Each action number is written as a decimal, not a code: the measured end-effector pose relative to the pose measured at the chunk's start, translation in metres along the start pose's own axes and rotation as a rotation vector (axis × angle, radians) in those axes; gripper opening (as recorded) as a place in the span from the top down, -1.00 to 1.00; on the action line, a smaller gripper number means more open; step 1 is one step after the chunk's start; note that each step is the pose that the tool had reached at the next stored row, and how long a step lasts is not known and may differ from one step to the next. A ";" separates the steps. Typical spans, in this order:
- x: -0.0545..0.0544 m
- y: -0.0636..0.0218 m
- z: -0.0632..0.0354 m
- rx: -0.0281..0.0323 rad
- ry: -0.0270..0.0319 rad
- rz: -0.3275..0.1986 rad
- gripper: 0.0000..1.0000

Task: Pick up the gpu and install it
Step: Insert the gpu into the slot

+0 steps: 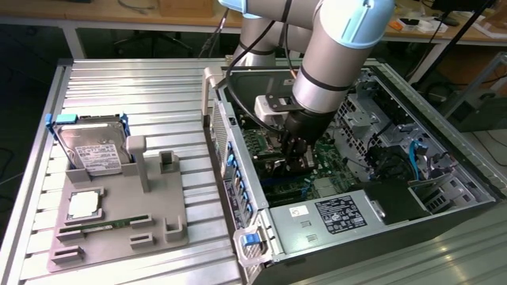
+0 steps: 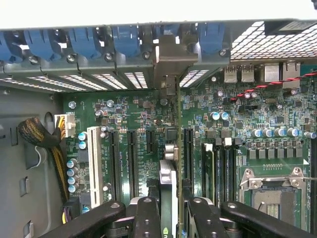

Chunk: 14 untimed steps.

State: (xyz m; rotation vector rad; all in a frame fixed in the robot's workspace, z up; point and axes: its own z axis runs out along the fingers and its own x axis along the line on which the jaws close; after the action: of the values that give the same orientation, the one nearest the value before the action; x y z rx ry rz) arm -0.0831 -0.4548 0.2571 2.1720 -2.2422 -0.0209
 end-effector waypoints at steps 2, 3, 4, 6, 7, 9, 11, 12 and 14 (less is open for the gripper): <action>0.000 0.0000 0.0017 0.0000 0.0001 0.000 0.47; 0.000 0.0000 0.0022 0.0000 0.0001 0.000 0.47; 0.000 0.0000 0.0023 -0.0001 0.0004 -0.001 0.47; 0.000 -0.0001 0.0026 -0.0001 0.0001 -0.001 0.47; 0.000 -0.0001 0.0027 0.0000 0.0000 -0.001 0.47; -0.001 0.0000 0.0027 0.0000 0.0000 -0.001 0.47; -0.001 0.0000 0.0028 -0.0001 0.0002 -0.001 0.47; -0.002 0.0000 0.0031 -0.0001 0.0003 -0.001 0.47; -0.002 -0.0001 0.0044 0.0001 0.0001 -0.001 0.47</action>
State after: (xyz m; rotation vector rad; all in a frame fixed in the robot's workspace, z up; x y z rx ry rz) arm -0.0831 -0.4532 0.2527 2.1728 -2.2415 -0.0207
